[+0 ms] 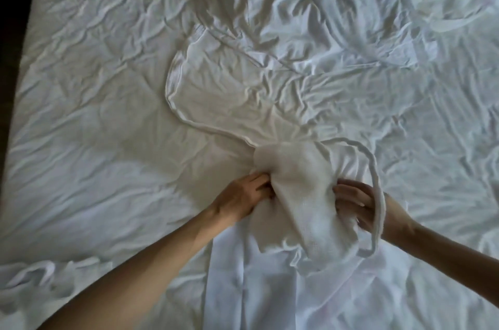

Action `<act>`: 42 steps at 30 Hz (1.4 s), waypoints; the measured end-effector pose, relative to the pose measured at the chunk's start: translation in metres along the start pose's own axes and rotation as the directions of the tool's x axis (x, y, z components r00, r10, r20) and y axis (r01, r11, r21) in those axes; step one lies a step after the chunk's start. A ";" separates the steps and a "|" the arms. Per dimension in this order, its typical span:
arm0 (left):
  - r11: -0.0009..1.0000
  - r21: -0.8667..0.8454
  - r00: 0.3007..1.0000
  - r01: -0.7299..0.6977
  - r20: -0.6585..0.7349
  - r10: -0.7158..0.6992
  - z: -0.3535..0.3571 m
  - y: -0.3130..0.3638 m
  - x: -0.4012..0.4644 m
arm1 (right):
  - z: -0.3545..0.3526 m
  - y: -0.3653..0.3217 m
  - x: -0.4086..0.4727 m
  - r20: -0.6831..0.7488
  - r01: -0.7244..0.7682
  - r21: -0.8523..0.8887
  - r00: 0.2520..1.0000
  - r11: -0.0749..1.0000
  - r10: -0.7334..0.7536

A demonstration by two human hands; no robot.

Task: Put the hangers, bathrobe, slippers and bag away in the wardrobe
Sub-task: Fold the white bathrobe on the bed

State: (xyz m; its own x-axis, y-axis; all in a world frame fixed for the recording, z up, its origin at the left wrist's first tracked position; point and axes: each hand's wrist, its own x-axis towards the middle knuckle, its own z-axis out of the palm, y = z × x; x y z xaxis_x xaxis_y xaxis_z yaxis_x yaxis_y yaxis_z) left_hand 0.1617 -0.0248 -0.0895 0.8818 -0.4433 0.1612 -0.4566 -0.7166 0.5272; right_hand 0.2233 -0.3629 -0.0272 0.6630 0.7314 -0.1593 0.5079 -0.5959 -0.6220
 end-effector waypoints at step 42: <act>-0.423 -0.587 0.407 0.690 0.799 -0.444 -0.019 0.050 0.058 | 0.005 -0.044 0.049 0.268 -0.777 0.467 0.580 0.423 0.769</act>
State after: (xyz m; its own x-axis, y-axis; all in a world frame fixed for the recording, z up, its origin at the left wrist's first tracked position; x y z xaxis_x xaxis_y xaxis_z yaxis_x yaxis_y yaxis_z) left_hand 0.1926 -0.0766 -0.0381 0.4669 -0.2925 -0.8346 0.8713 0.3135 0.3776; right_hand 0.2310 -0.2993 -0.0113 0.6282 0.0545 -0.7761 -0.5567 -0.6654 -0.4974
